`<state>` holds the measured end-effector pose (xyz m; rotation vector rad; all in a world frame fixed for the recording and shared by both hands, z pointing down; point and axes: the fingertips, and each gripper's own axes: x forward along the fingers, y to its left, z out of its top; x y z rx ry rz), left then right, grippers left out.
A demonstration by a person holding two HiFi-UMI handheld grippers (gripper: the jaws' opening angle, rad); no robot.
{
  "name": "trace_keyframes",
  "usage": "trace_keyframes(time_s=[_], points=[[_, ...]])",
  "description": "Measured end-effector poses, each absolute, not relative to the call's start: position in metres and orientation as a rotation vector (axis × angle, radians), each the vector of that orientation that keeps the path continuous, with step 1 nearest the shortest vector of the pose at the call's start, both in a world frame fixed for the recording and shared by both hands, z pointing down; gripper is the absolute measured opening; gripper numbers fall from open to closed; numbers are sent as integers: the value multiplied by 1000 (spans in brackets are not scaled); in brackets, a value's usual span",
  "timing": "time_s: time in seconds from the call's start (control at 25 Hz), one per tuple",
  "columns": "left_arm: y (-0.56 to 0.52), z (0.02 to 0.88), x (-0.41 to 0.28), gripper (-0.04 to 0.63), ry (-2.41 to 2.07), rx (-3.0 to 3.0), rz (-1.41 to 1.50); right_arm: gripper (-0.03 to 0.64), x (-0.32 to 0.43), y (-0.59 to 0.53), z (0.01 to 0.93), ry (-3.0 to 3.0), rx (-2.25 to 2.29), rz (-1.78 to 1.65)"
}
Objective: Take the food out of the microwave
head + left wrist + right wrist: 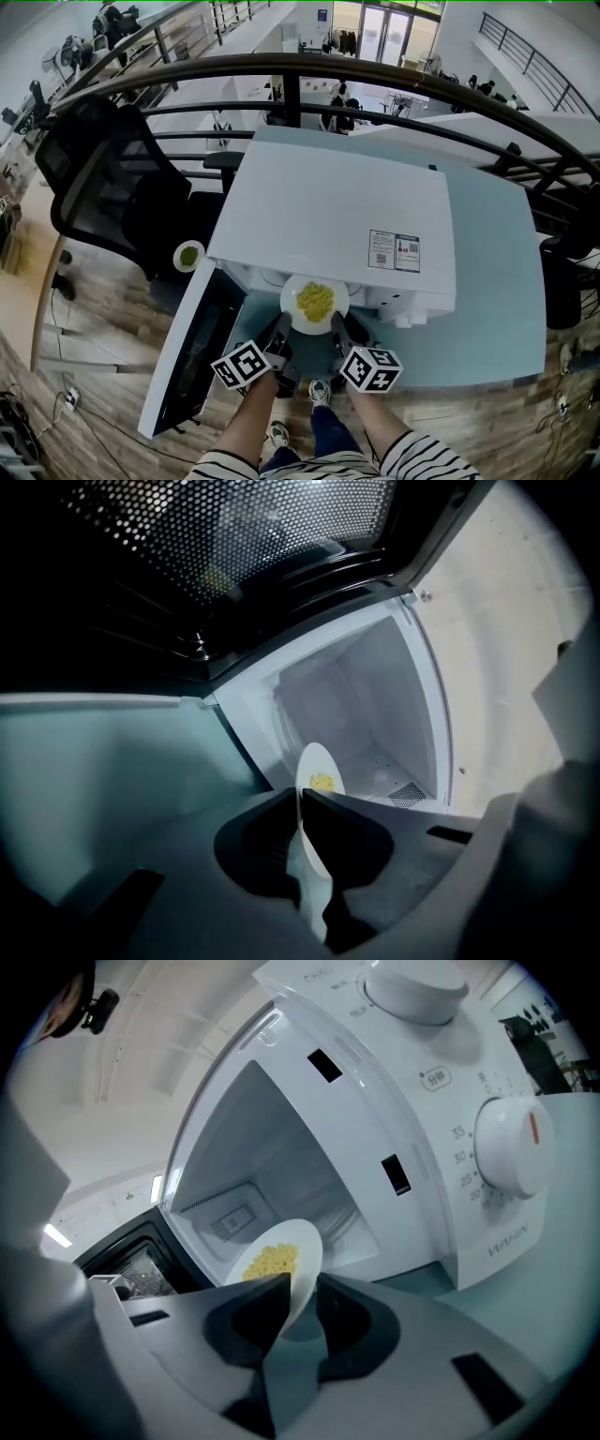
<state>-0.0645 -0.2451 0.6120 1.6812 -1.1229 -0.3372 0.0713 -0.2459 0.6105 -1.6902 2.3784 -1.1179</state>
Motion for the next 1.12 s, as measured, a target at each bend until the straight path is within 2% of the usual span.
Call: trace_keyframes(time_s=[1.12], points=[[-126,559,-60,40,-1012,1842,-291,89,75,-113,557,2233,-1747,-1084]])
